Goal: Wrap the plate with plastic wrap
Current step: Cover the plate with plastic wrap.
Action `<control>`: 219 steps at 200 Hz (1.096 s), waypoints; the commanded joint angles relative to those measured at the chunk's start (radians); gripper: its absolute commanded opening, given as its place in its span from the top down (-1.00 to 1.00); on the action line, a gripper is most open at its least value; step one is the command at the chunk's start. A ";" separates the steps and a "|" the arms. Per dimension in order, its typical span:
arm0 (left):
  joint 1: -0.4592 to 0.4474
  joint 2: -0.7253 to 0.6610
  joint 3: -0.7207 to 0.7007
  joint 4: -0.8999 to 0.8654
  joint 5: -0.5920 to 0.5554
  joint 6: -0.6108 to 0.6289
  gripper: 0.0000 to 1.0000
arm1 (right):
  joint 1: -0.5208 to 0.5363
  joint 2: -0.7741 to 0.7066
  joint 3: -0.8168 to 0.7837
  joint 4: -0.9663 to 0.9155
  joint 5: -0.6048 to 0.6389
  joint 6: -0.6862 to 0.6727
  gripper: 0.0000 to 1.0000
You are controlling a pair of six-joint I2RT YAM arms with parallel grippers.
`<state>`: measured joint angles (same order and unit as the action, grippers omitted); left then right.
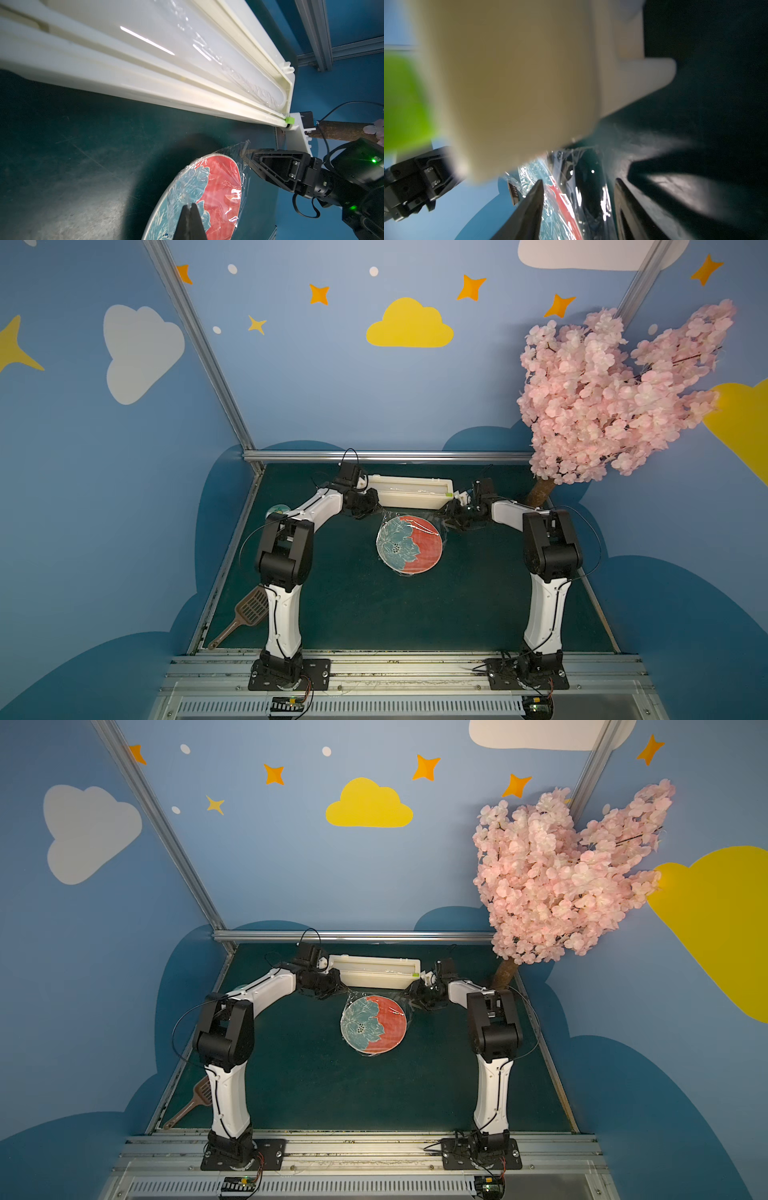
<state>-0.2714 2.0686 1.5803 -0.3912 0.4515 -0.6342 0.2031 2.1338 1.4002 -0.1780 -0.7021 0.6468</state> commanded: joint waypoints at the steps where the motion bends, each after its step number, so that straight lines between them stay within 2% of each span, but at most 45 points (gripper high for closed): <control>1: -0.002 0.018 0.028 -0.026 -0.007 0.020 0.95 | 0.013 -0.018 -0.026 0.037 0.007 0.016 0.14; 12: -0.001 0.016 0.028 -0.033 -0.009 0.028 0.95 | 0.013 -0.028 -0.033 0.022 0.031 0.006 0.28; 30: -0.001 0.011 0.037 -0.056 -0.016 0.043 0.95 | 0.010 -0.034 -0.034 -0.001 0.055 -0.009 0.85; 37: 0.000 0.005 0.037 -0.060 -0.019 0.050 0.95 | 0.010 -0.036 -0.033 -0.004 0.058 -0.014 1.00; 96: 0.003 -0.020 0.057 -0.112 -0.051 0.107 0.95 | 0.019 -0.086 -0.028 -0.026 0.073 -0.031 1.00; 132: 0.009 -0.028 0.089 -0.152 -0.092 0.176 0.95 | 0.036 -0.153 -0.021 -0.083 0.146 -0.087 1.00; 172: 0.021 -0.012 0.135 -0.181 -0.085 0.224 0.94 | 0.050 -0.198 -0.024 -0.089 0.204 -0.108 1.00; 180: 0.021 -0.015 0.136 -0.180 -0.071 0.225 0.83 | 0.051 -0.200 -0.019 -0.093 0.205 -0.110 1.00; 203: 0.020 -0.038 0.093 -0.133 -0.014 0.182 0.04 | 0.057 -0.199 -0.008 -0.109 0.208 -0.123 1.00; 219: 0.021 -0.057 0.035 -0.051 0.035 0.149 -0.18 | 0.059 -0.198 -0.013 -0.109 0.210 -0.126 1.00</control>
<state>-0.2504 2.0621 1.6756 -0.5102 0.4046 -0.4538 0.2573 1.9575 1.3754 -0.2604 -0.5140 0.5468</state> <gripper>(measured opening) 0.545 0.042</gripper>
